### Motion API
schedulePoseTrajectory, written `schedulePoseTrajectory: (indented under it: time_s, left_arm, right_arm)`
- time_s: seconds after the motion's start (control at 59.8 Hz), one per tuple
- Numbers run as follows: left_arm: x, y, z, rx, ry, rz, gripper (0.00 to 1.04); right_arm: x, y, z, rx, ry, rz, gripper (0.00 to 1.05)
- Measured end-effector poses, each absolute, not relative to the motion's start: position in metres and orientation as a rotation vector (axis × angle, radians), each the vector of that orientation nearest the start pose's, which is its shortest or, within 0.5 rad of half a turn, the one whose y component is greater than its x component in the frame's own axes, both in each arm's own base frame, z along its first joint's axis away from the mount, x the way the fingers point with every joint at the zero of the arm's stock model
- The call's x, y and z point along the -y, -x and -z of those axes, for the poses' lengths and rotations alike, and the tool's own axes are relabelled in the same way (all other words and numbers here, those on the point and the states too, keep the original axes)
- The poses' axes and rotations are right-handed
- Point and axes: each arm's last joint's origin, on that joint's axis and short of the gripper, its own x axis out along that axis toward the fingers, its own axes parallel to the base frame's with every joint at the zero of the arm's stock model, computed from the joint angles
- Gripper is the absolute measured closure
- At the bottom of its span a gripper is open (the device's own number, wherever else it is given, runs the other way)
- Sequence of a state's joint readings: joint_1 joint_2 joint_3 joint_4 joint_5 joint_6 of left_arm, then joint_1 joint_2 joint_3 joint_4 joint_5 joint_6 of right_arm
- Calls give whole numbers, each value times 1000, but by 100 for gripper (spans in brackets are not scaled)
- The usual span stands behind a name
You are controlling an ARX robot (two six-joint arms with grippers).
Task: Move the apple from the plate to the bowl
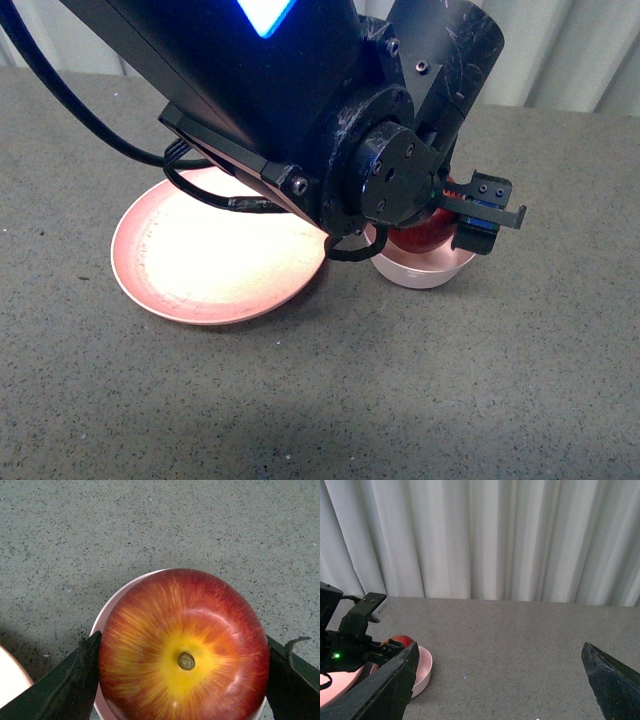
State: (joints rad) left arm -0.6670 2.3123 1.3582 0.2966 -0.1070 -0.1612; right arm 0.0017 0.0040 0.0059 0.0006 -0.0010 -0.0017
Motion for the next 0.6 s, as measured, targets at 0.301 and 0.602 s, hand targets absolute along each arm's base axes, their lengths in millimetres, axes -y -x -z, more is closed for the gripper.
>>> schedulePoseTrajectory:
  time_s: [0.301,0.602]
  left_arm:
    - [286,-368,-71,-650,-136,474,23]
    - [286,-369,-75,-620,-134,449,7]
  right_arm:
    - [0,-98,-165,2,2,-3,9]
    - [0,-98,-165,2,2,-3,9]
